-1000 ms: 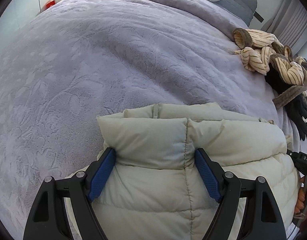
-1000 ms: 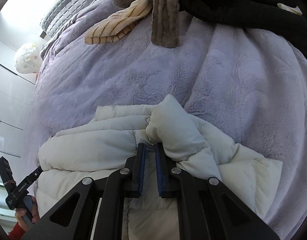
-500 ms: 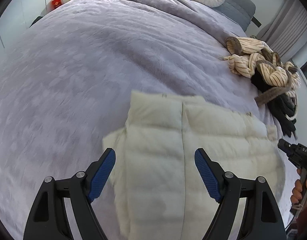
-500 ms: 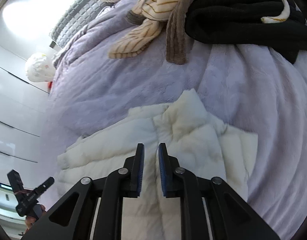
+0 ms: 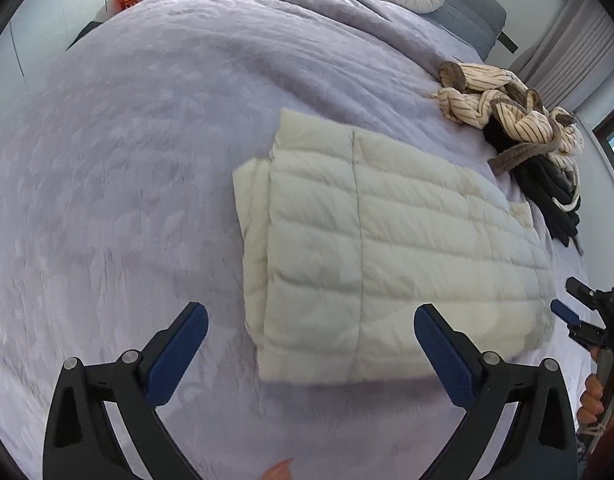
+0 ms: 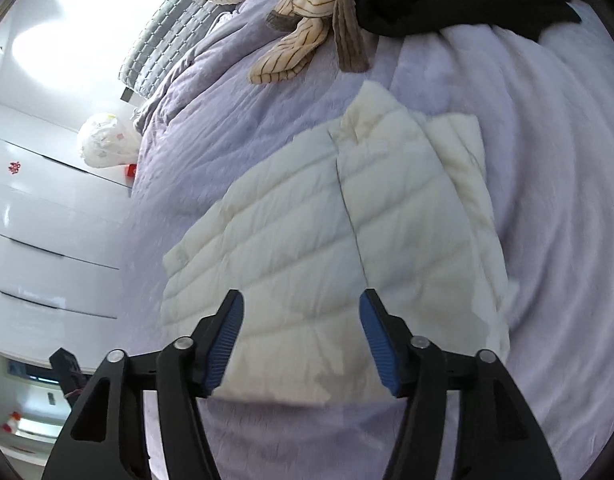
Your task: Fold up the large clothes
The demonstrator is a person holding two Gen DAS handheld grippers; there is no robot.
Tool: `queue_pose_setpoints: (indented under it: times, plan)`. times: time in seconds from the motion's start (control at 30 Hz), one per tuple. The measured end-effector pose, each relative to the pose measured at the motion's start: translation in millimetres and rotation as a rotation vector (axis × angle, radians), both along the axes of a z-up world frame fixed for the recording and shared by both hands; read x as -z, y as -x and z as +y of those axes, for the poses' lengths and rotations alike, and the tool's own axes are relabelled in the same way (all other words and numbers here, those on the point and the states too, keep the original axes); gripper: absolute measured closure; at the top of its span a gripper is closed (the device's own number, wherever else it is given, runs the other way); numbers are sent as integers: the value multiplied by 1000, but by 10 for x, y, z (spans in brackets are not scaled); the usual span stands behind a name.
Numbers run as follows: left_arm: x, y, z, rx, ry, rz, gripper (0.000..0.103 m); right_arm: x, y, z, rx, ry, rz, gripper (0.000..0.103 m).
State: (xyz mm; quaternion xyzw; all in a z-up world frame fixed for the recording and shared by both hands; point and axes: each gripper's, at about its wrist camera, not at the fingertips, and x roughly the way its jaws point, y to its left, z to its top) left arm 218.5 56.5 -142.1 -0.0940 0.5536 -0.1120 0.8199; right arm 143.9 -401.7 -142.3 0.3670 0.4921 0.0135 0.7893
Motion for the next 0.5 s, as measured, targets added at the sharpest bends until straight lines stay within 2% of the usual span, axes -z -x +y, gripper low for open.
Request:
queue_pose_setpoints:
  times: [0.03,0.13,0.3,0.4,0.43,0.47,0.5]
  plan:
    - [14,42,-2,-3,5,6,0,-7,75,3,3,-10,-2,27]
    - [117,157,7,-23,19,46,0,2,285,-11,24,-41,-1,26]
    - [315,241,41,-48,23,102,0,129,560,-102,72,-91,27,15]
    - [410,299,83,-68,83,140,0,212,681,-137,94,-109,29,14]
    - [441,316,93,-77,100,152,0,243,707,-140,97,-111,28,10]
    - [469,327,99,-82,114,163,0,282,725,-137,97,-122,30,1]
    - [502,344,108,-88,132,175,0,309,731,-147,99,-132,30,0]
